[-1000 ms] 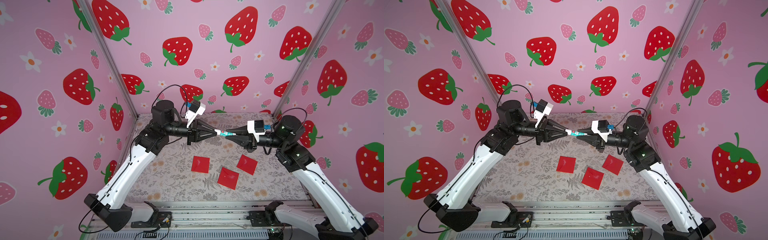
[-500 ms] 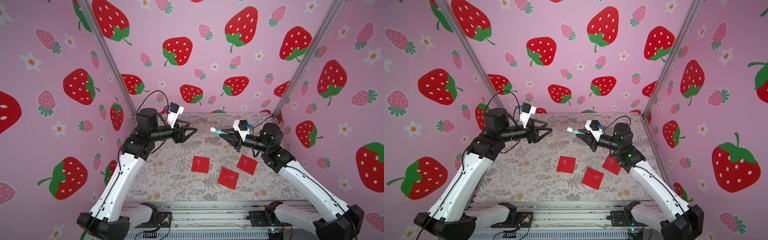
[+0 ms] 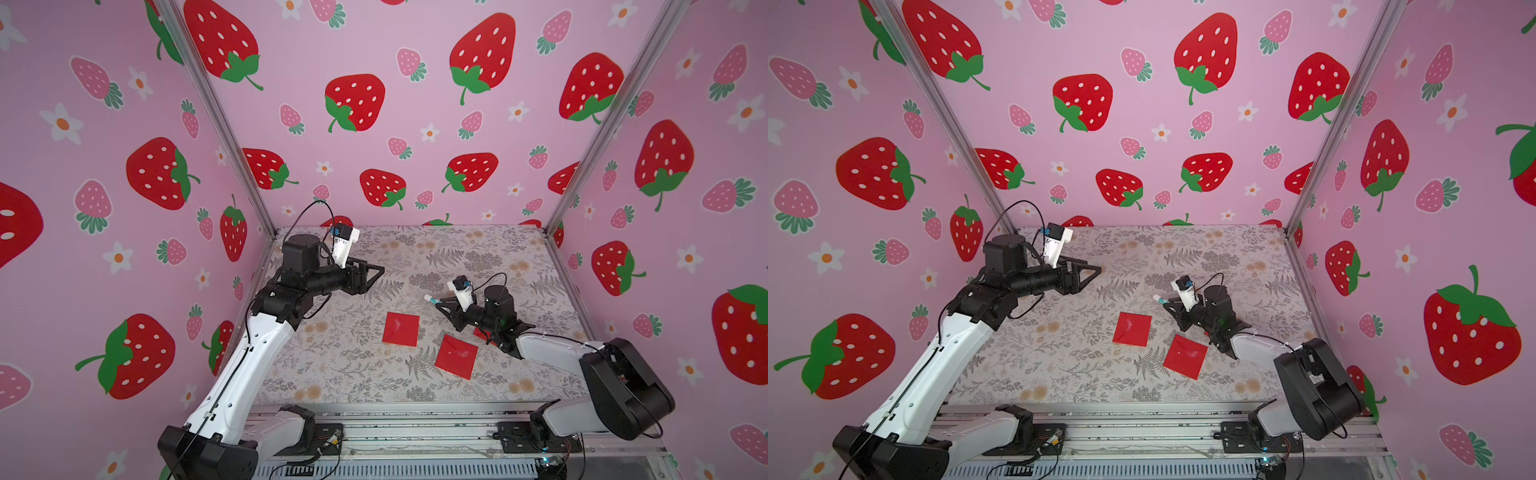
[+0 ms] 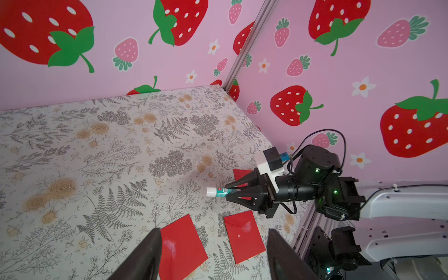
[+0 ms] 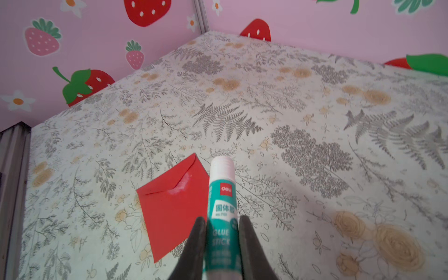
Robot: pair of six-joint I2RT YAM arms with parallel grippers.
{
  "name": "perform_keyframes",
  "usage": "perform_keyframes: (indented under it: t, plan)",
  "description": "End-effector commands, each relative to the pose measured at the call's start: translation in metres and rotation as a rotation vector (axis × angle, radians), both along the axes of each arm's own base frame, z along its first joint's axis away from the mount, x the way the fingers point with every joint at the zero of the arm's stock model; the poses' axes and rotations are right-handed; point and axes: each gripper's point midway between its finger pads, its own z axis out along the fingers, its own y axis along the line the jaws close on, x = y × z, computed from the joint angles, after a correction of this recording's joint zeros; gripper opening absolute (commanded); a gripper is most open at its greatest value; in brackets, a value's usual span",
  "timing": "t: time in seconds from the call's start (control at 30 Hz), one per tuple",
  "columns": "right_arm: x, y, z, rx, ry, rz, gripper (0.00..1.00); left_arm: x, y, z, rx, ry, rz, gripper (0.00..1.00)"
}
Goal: Seal the envelope with a glue stick
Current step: Place the glue stick at the center of the board.
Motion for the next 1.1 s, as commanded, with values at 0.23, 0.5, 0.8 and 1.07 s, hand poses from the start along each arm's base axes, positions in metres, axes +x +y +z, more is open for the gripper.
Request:
perform_keyframes:
  t: [0.23, 0.5, 0.8, 1.07]
  plan:
    - [0.024, -0.01, -0.047, 0.05, 0.0, -0.112, 0.24, 0.009, 0.003, -0.009, -0.02, 0.028, 0.046, 0.68]
    - [0.034, -0.033, -0.045, 0.191, 0.006, -0.182, 0.47, 0.017, 0.013, -0.025, 0.029, 0.059, 0.112, 0.68]
    - [0.057, -0.077, 0.007, 0.33, -0.005, -0.29, 0.65, 0.038, 0.06, -0.067, 0.16, 0.093, 0.405, 0.76]
    - [0.078, -0.127, 0.04, 0.171, -0.037, -0.458, 0.92, 0.061, 0.122, -0.108, 0.297, 0.074, 0.771, 1.0]
